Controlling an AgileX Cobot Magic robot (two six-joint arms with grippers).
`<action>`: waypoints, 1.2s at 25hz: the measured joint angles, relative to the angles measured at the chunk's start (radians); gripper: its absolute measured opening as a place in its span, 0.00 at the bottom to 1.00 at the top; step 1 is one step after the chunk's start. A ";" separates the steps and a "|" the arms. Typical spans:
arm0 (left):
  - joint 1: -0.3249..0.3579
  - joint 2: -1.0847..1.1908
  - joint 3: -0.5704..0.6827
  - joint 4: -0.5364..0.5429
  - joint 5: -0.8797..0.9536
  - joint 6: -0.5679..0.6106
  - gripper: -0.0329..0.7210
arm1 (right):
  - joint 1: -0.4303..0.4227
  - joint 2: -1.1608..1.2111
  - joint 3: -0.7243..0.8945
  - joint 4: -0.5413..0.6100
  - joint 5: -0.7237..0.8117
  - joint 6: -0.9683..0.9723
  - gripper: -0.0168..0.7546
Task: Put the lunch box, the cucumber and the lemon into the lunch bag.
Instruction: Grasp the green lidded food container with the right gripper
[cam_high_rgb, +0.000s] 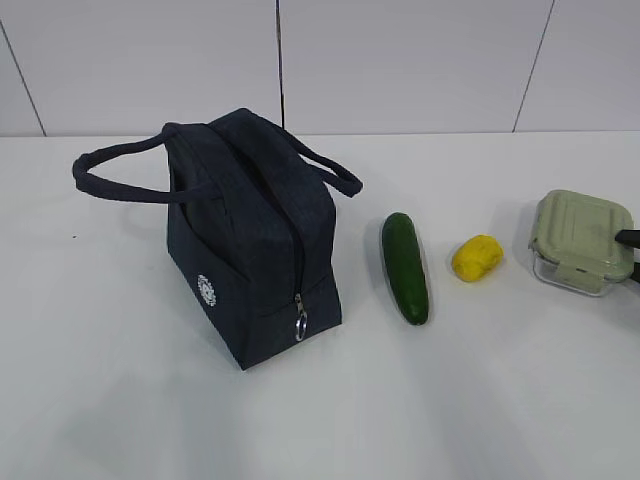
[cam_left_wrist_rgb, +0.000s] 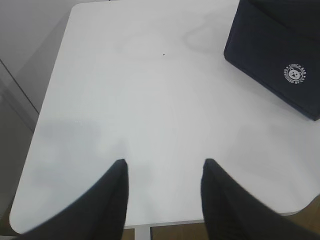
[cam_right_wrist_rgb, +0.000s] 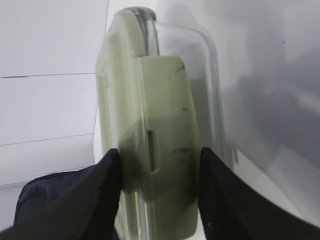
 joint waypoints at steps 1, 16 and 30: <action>0.000 0.000 0.000 0.000 0.000 0.000 0.50 | 0.000 0.000 0.000 -0.001 0.000 0.002 0.48; 0.000 0.000 0.000 0.000 0.000 0.000 0.50 | 0.000 -0.002 0.000 -0.005 -0.002 0.030 0.48; 0.000 0.000 0.000 0.000 0.000 0.000 0.50 | 0.000 -0.005 0.002 -0.010 -0.018 0.035 0.35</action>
